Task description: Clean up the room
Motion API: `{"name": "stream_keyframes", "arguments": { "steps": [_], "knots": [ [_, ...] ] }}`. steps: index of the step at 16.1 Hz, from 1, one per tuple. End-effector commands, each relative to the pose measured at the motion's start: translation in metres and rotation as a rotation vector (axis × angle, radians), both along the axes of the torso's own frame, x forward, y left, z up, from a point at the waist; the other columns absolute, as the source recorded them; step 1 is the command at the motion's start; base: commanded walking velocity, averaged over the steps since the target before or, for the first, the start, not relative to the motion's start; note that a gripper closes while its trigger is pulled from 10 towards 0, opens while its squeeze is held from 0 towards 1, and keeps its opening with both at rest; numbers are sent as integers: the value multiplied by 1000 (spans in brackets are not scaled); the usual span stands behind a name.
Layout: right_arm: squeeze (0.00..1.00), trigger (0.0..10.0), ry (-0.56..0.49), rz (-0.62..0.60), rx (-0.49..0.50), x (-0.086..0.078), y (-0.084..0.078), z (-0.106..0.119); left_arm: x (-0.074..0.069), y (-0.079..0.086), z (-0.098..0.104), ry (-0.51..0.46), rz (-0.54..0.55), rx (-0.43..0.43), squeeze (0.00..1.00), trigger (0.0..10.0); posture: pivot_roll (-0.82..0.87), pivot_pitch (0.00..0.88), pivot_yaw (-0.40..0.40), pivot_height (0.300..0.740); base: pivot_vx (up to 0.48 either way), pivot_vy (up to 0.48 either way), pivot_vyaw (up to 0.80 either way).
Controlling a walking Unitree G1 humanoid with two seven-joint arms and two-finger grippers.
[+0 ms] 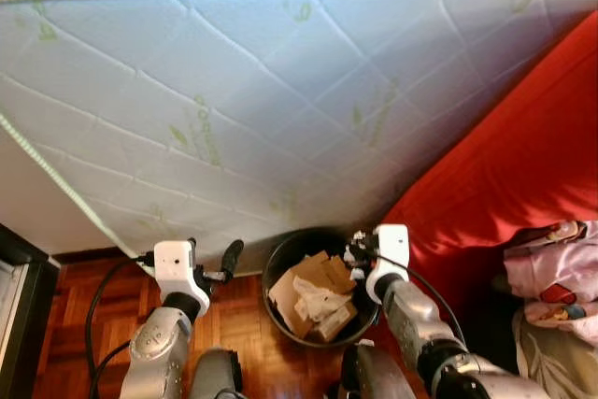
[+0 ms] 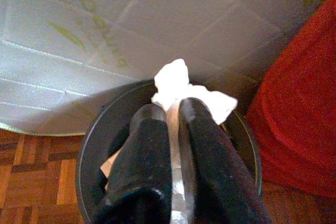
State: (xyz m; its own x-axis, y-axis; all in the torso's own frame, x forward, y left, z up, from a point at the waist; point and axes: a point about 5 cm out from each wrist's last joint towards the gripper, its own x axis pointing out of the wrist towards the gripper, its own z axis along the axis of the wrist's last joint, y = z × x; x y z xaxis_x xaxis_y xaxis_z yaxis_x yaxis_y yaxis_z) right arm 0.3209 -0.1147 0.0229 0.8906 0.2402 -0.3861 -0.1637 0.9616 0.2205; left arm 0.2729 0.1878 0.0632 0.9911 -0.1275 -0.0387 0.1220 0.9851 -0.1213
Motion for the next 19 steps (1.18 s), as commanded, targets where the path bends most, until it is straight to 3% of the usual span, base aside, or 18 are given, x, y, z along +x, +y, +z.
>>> {"name": "stream_keyframes", "arguments": {
  "steps": [1, 19],
  "knots": [
    [1000, 10000, -6, -14, 7, 0, -1, 0, -6, 0, -5, 37, 3, 1, 0, 10000, 169, 232, -74, 644, 0, 0, 0],
    [1000, 10000, 43, -11, 97, -4, 5, -4, -6, -2, -5, 63, 6, -5, 0, 10000, 169, 222, -77, 644, 0, 0, 0]
  ]
}}
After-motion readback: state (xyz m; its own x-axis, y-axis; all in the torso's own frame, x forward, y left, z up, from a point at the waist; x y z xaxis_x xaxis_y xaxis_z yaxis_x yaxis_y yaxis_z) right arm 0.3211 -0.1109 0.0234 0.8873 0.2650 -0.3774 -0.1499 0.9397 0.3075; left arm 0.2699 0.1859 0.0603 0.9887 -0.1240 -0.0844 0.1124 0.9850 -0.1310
